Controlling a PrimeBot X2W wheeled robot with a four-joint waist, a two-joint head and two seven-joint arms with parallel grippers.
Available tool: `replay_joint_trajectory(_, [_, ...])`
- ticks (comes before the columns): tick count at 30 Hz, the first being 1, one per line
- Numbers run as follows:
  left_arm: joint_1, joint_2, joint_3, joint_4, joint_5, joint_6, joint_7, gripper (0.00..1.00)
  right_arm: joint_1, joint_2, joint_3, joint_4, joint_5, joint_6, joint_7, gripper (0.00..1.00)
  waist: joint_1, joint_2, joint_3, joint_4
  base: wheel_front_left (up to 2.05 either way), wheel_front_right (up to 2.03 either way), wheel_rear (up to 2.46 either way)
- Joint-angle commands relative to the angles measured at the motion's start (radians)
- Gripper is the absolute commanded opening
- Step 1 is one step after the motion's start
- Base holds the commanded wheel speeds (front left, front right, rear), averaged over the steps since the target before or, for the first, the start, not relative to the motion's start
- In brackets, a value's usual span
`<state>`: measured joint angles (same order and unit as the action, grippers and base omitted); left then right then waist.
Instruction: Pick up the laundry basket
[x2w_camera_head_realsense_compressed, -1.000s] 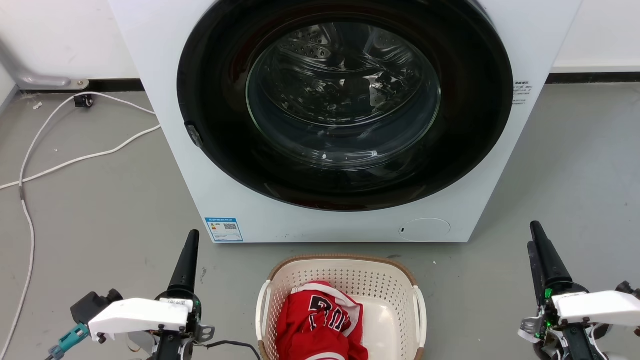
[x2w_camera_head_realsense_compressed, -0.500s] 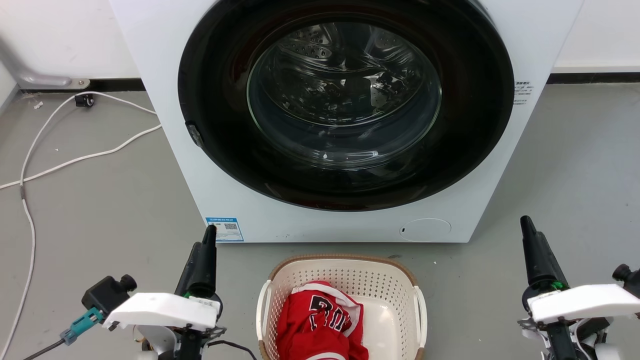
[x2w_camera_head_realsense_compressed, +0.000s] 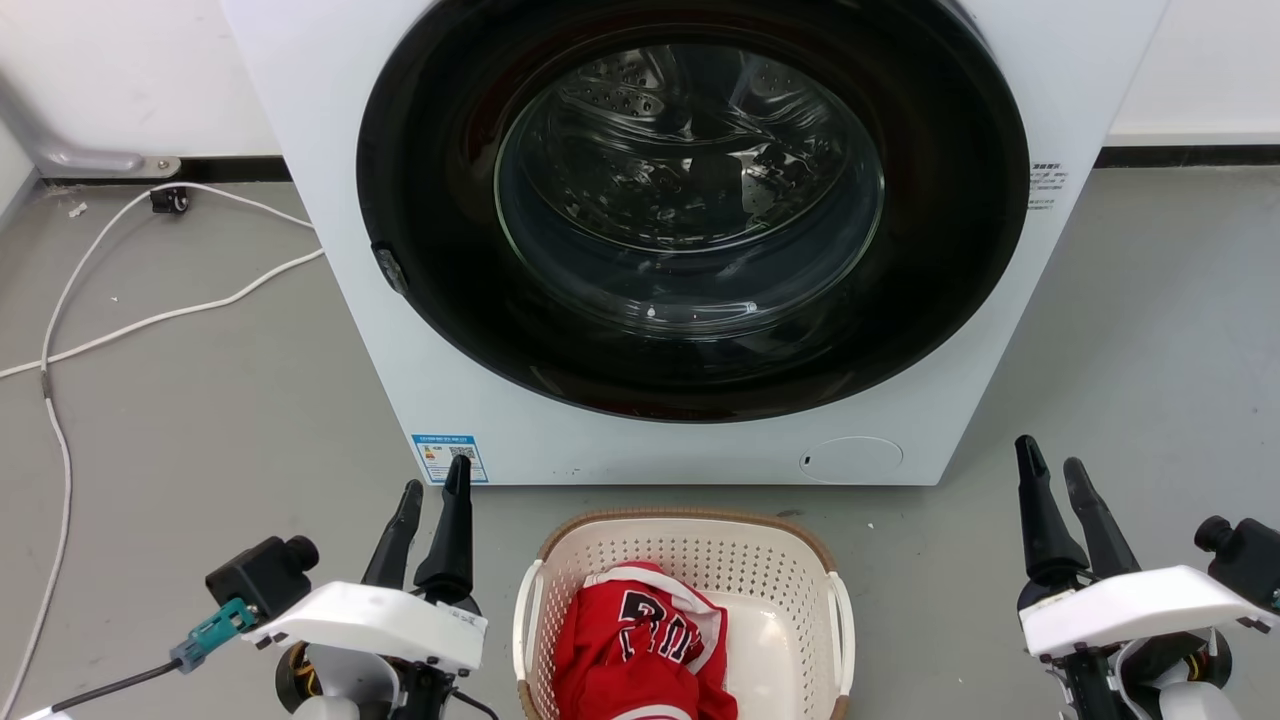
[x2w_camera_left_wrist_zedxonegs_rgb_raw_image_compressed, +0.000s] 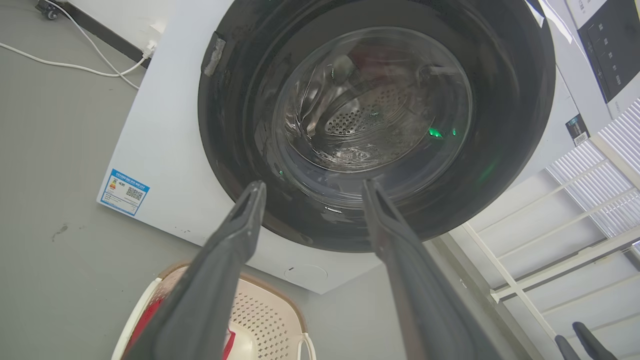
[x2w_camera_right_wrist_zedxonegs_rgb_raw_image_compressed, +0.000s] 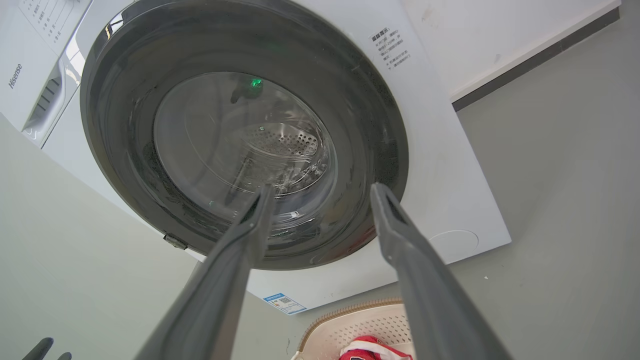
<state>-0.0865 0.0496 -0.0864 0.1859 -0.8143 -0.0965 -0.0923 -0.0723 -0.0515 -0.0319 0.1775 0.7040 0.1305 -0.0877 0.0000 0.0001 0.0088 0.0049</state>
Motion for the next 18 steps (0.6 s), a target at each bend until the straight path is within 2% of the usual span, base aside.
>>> replay_joint_trajectory(1, [-0.022,0.003,-0.011,-0.007,0.051,0.003,-0.012,1.00,-0.016,0.000,0.004,-0.009,-0.048,0.000,-0.009,1.00,0.0000,-0.0001,-0.001,0.001,0.00,0.00,0.00])
replay_joint_trajectory(18, [-0.026,0.002,-0.057,0.012,0.287,0.023,-0.059,1.00,-0.003,0.000,0.008,-0.018,-0.266,0.000,-0.019,1.00,0.0000,-0.0001,0.001,0.002,0.00,0.00,0.00])
